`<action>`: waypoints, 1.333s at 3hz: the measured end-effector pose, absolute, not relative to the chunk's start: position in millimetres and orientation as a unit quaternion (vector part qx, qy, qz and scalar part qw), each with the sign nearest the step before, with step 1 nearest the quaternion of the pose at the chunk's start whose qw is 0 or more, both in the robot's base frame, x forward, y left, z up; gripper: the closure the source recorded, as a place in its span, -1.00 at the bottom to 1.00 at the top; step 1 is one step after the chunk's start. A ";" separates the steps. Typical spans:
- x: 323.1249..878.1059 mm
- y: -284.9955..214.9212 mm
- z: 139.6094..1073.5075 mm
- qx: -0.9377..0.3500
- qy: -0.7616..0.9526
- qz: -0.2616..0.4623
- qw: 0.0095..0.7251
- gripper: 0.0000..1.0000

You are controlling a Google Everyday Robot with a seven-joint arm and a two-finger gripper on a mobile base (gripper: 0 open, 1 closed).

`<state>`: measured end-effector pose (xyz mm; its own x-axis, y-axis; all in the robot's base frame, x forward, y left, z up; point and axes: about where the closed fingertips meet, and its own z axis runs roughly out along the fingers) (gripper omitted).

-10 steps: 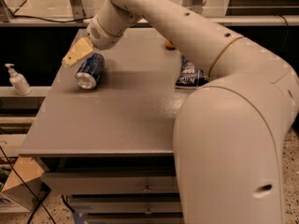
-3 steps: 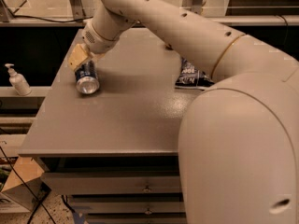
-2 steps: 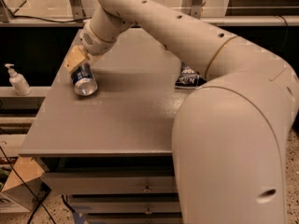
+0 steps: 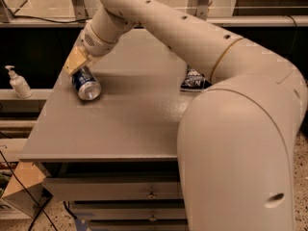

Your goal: Place pepsi can upright

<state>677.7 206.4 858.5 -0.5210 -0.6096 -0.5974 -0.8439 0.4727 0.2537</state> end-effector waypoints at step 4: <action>675.1 170.4 921.7 -0.522 0.700 0.287 0.393 1.00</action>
Offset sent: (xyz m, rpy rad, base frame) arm 0.0000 -0.0104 0.0458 0.2332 -0.2329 0.1670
